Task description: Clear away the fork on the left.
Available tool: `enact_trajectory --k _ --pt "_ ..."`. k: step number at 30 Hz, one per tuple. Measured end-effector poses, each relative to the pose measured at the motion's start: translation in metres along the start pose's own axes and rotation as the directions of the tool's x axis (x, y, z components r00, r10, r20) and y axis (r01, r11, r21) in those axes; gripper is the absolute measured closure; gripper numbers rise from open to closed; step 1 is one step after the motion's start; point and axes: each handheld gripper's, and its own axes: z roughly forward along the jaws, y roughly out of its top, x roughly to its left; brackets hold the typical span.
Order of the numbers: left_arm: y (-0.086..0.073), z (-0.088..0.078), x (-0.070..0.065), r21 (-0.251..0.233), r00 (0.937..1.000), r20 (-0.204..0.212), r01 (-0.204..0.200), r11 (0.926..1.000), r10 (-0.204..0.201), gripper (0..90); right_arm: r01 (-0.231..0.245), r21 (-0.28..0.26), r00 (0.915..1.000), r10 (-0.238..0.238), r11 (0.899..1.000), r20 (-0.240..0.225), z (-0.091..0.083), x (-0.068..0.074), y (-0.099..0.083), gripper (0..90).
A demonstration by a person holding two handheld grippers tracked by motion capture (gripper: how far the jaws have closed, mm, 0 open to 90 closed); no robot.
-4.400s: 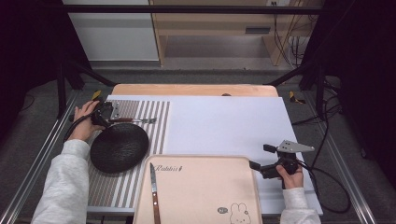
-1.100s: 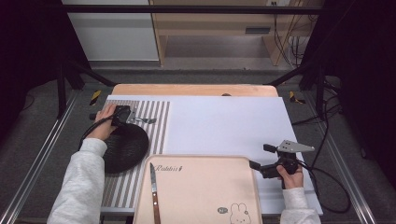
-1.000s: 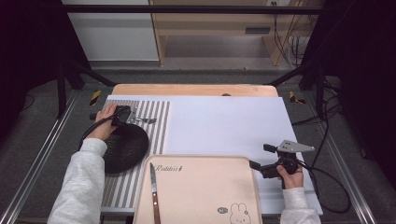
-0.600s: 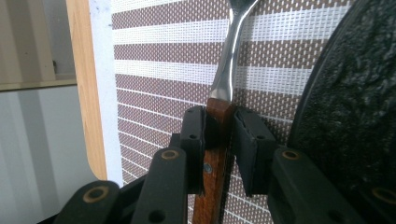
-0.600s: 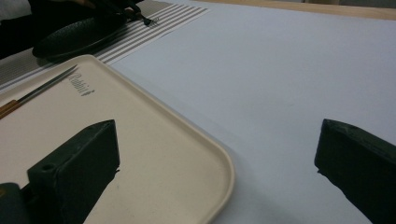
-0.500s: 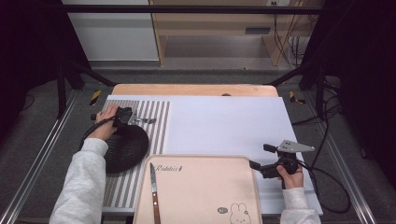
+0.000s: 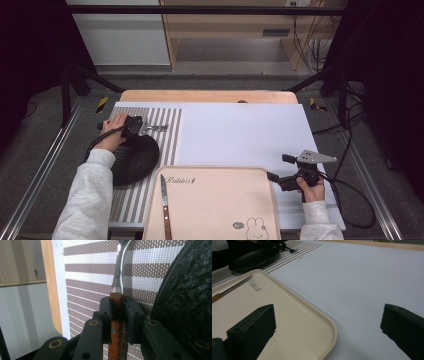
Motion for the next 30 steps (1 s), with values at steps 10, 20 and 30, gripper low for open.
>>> enact_trajectory --k 10,20,30 --pt "-0.002 -0.028 0.002 -0.005 0.9987 -0.042 0.028 0.9996 -0.029 77.0 -0.002 -0.001 1.0 0.002 1.0 0.0 0.0 0.0 0.0 0.3" --pt "0.005 -0.061 -0.005 0.0 0.9932 -0.083 0.081 0.9967 -0.081 77.1 -0.002 -0.006 1.0 0.002 1.0 -0.003 -0.001 0.0 0.0 0.3" --pt "0.025 -0.084 -0.025 -0.022 0.9929 -0.088 0.078 0.9967 -0.08 77.1 0.0 -0.009 1.0 0.0 1.0 -0.004 -0.001 0.0 0.0 0.3"
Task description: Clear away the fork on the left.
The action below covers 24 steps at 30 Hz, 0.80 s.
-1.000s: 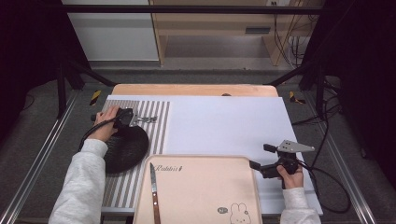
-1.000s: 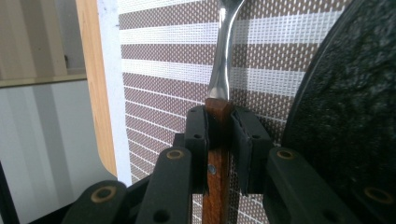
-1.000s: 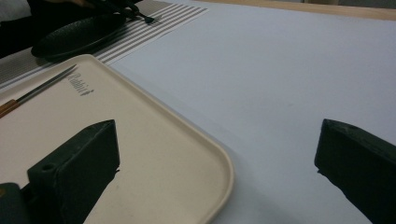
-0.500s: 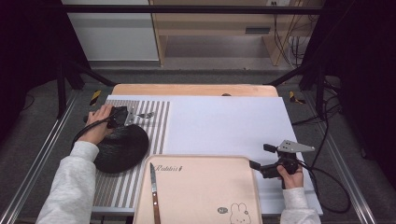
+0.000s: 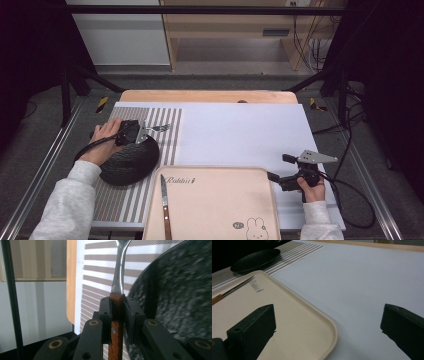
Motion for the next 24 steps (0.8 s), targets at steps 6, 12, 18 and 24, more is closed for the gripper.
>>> enact_trajectory --k 6,12,18,24 --pt "0.003 -0.012 -0.013 -0.008 0.9989 -0.001 0.047 0.9988 -0.047 77.1 0.0 0.003 1.0 0.0 1.0 -0.002 0.0 0.0 0.0 0.3" --pt "0.004 -0.026 -0.024 -0.01 0.9941 0.01 0.108 0.9941 -0.108 77.1 -0.001 0.004 1.0 0.001 1.0 -0.002 0.001 0.0 0.0 0.3" --pt "0.007 -0.04 -0.035 -0.03 0.9898 0.019 0.142 0.9894 -0.141 77.1 -0.001 0.003 1.0 0.001 1.0 -0.001 0.0 0.0 0.0 0.3" --pt "0.011 -0.052 -0.046 -0.055 0.9838 0.05 0.175 0.983 -0.172 77.1 0.0 0.003 1.0 0.0 1.0 -0.001 0.0 0.0 0.0 0.3"
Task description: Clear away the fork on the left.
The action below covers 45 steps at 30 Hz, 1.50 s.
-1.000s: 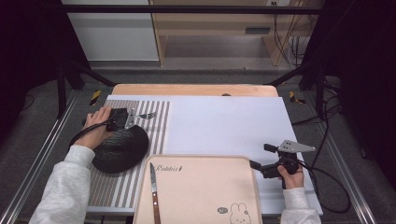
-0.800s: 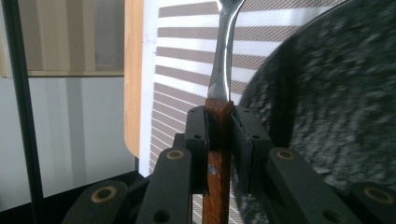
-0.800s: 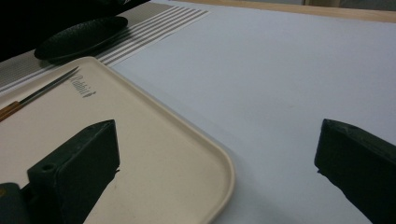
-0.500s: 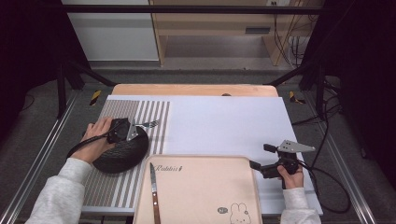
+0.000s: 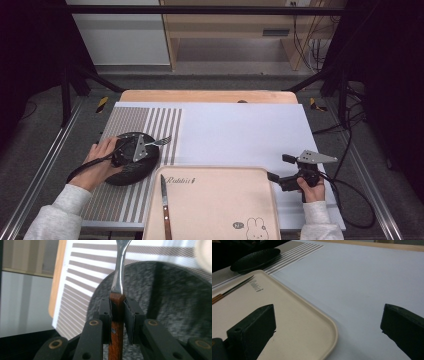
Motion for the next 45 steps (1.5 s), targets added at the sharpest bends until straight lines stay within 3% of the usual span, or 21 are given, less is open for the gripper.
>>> enact_trajectory --k 4,7,20,23,25,33,37,40,45 --pt "0.003 -0.009 -0.006 -0.008 0.9997 0.014 0.018 0.9998 -0.018 77.1 -0.001 0.0 1.0 0.001 1.0 0.0 0.0 0.0 0.0 0.3" --pt "0.006 -0.016 -0.011 -0.009 0.9977 0.031 0.06 0.9981 -0.06 77.0 -0.002 0.0 1.0 0.002 1.0 -0.001 0.0 0.0 0.0 0.3" --pt "0.025 -0.037 -0.033 -0.031 0.9922 0.08 0.099 0.9946 -0.096 77.1 -0.002 -0.002 1.0 0.002 1.0 -0.002 0.0 0.0 0.0 0.3" --pt "0.028 -0.042 -0.036 -0.025 0.9866 0.092 0.138 0.9902 -0.135 77.1 -0.001 -0.003 1.0 0.001 1.0 -0.003 0.0 0.0 0.0 0.3" --pt "0.03 -0.046 -0.039 -0.013 0.9858 0.086 0.145 0.9893 -0.144 77.1 -0.002 -0.002 1.0 0.002 1.0 -0.002 0.0 0.0 0.0 0.3" --pt "0.038 -0.056 -0.049 -0.012 0.9748 0.11 0.196 0.9805 -0.194 77.1 -0.003 -0.001 1.0 0.003 1.0 -0.002 0.0 0.0 0.0 0.3" --pt "0.043 -0.06 -0.053 -0.008 0.9661 0.122 0.23 0.9732 -0.227 77.1 -0.003 0.0 1.0 0.003 1.0 -0.002 0.0 0.0 0.0 0.3" --pt "0.046 -0.062 -0.056 -0.009 0.964 0.125 0.238 0.9713 -0.235 77.1 -0.003 -0.001 1.0 0.003 1.0 -0.003 0.0 0.0 0.0 0.3" --pt "0.052 -0.065 -0.061 -0.009 0.9506 0.151 0.276 0.9612 -0.271 77.1 -0.002 -0.002 1.0 0.002 1.0 -0.002 0.0 0.0 0.0 0.3"
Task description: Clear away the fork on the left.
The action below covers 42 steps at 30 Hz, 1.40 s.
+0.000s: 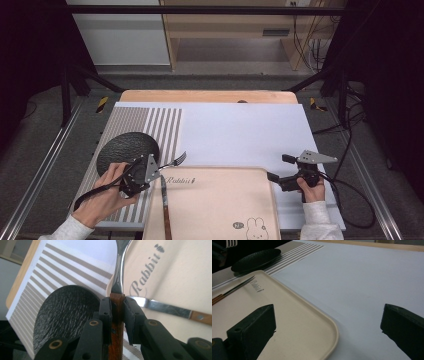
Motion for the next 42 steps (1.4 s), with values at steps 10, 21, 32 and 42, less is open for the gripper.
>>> enact_trajectory --k 10,21,32,42 --pt "0.008 0.0 -0.013 0.008 0.9959 0.049 0.075 0.9971 -0.076 77.1 0.0 0.0 1.0 0.0 1.0 0.001 0.0 0.0 0.0 0.3" --pt "0.015 0.0 -0.025 0.022 0.9814 0.103 0.16 0.9868 -0.162 77.2 -0.001 -0.001 1.0 0.001 1.0 0.001 0.0 0.0 0.0 0.3" --pt "0.035 -0.007 -0.043 0.026 0.9736 0.156 0.164 0.9861 -0.166 77.2 0.0 -0.003 1.0 0.0 1.0 0.001 0.0 0.0 0.0 0.3" --pt "0.055 0.001 -0.067 0.075 0.9645 0.206 0.153 0.9854 -0.166 77.2 -0.003 -0.007 1.0 0.003 1.0 0.001 -0.001 0.0 0.0 0.3"
